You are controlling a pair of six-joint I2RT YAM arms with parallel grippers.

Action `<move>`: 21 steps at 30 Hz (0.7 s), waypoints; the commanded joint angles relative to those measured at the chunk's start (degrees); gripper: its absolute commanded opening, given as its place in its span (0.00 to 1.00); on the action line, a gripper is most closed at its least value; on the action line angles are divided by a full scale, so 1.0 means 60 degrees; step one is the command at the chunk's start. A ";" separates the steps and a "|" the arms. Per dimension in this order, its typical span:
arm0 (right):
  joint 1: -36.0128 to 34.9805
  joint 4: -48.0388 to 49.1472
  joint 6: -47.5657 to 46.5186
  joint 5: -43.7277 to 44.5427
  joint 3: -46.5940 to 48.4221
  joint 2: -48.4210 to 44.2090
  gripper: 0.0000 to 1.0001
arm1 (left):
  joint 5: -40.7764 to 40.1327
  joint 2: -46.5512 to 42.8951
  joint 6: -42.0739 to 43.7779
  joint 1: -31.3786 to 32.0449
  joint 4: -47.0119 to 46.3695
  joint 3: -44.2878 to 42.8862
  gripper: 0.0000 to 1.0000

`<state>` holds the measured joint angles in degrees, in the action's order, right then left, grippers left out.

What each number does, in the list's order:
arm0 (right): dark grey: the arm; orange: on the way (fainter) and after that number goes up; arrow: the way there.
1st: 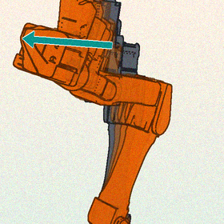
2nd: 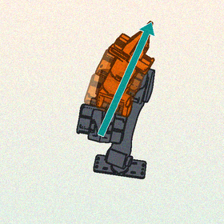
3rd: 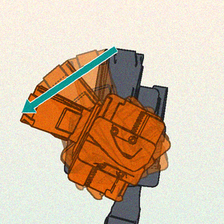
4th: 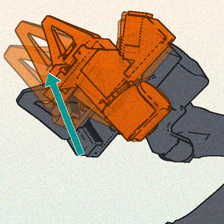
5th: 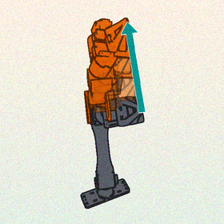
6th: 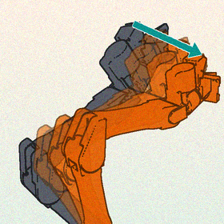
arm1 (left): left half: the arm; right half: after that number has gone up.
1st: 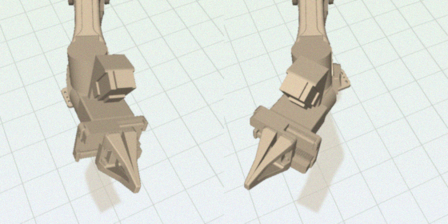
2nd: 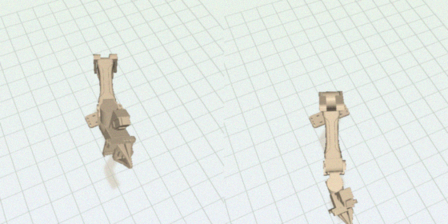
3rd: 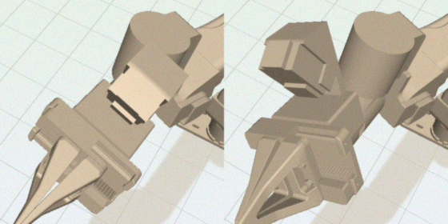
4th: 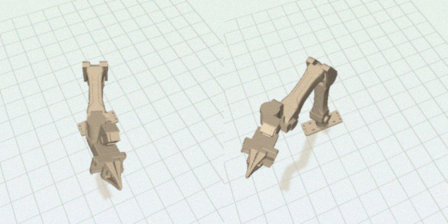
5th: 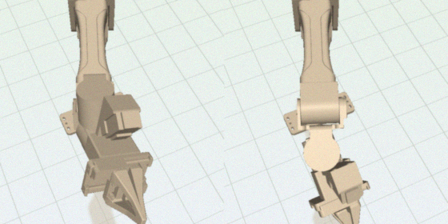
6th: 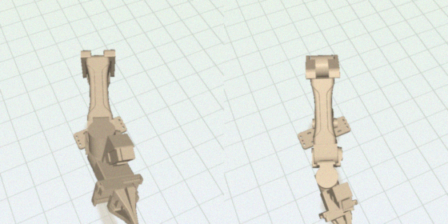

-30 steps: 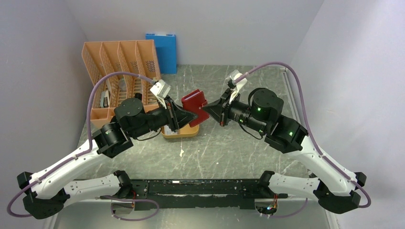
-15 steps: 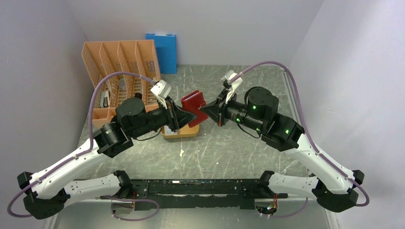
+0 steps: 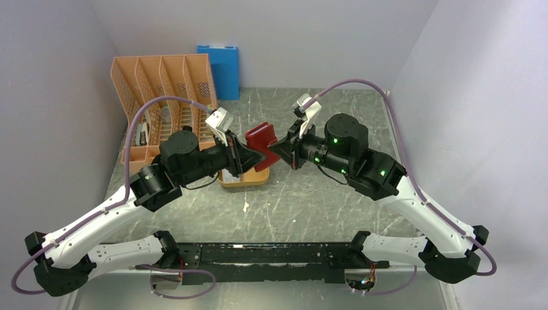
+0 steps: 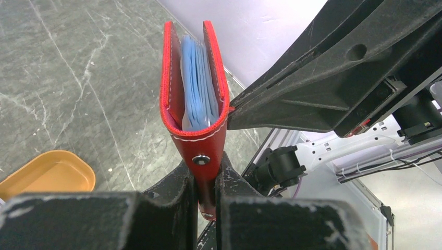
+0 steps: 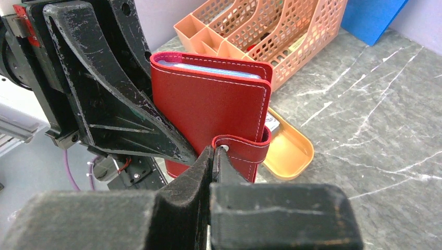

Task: Put the credit cards into the card holder
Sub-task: Close the card holder.

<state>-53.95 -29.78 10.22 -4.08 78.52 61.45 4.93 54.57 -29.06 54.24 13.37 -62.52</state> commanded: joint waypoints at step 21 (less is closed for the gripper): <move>-0.0046 -0.0409 0.0373 0.0203 0.0478 0.1202 0.00 | 0.3869 0.0073 -0.0442 0.0685 -0.2461 -0.0756 0.05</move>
<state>-53.98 -34.85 11.46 -2.59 81.97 63.96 8.88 55.81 -29.17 53.74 13.32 -63.07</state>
